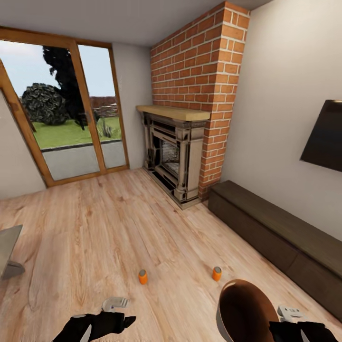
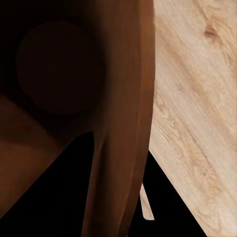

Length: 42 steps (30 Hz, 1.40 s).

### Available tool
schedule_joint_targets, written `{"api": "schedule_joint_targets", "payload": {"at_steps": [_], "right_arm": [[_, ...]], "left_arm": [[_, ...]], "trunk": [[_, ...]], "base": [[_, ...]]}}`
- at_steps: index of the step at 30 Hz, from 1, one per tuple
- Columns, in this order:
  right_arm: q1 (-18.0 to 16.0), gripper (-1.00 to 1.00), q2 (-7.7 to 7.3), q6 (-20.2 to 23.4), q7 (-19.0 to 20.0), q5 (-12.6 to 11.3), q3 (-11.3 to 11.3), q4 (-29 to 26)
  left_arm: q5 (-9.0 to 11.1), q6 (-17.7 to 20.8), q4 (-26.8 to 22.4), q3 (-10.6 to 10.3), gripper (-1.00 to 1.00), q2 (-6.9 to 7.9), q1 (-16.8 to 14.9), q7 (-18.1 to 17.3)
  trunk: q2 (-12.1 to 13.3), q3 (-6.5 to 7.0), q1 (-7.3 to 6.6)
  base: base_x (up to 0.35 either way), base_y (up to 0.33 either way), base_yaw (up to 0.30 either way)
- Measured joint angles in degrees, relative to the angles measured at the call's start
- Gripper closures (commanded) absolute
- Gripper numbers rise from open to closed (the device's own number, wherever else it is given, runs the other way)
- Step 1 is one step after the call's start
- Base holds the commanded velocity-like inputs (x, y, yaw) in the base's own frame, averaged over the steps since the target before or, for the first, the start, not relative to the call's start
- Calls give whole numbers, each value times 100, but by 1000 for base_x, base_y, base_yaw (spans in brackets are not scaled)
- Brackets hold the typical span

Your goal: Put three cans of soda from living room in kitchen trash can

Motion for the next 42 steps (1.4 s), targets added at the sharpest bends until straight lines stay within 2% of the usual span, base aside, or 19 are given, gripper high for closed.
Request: {"api": "schedule_joint_targets", "payload": {"at_steps": [10, 23, 29, 33, 37, 39, 40, 42], "right_arm": [[0, 100, 0, 6, 1, -9, 72, 16], [0, 100, 37, 11, -4, -6, 81, 17], [1, 100, 65, 8, -203, 12, 85, 17], [1, 100, 74, 12, -269, -3, 171, 14], [-2, 100, 166, 55, -282, -6, 251, -9], [-24, 100, 244, 95, -279, -11, 308, -55], [-36, 100, 269, 119, -276, -69, 307, -70], [-65, 100, 324, 261, -280, -29, 382, -77]], "left_arm": [[-3, 0, 0, 0, -100, 0, 0, 6], [-10, 0, 0, 0, -100, 0, 0, 23], [2, -6, -2, 0, -100, 0, 1, 24], [17, 31, -12, 1, -100, 3, -16, 33], [87, 364, -30, 14, -100, 12, -475, 56], [136, 739, -13, 27, -100, 19, -965, 84], [136, 803, -9, 27, -100, 20, -1062, 92], [146, 960, -1, 31, -100, 28, -1308, 127]], "trunk": [[0, -5, 0], [0, -87, 0], [0, -130, 0], [0, -159, 0], [0, -187, 0], [1, -201, 1], [0, -209, 0], [1, -224, 0]], "base": [[0, 0, 239], [0, 0, 153], [23, 0, 141], [185, 0, 138], [242, 0, 133], [220, 0, 129], [195, 0, 128], [183, 0, 127]]}}
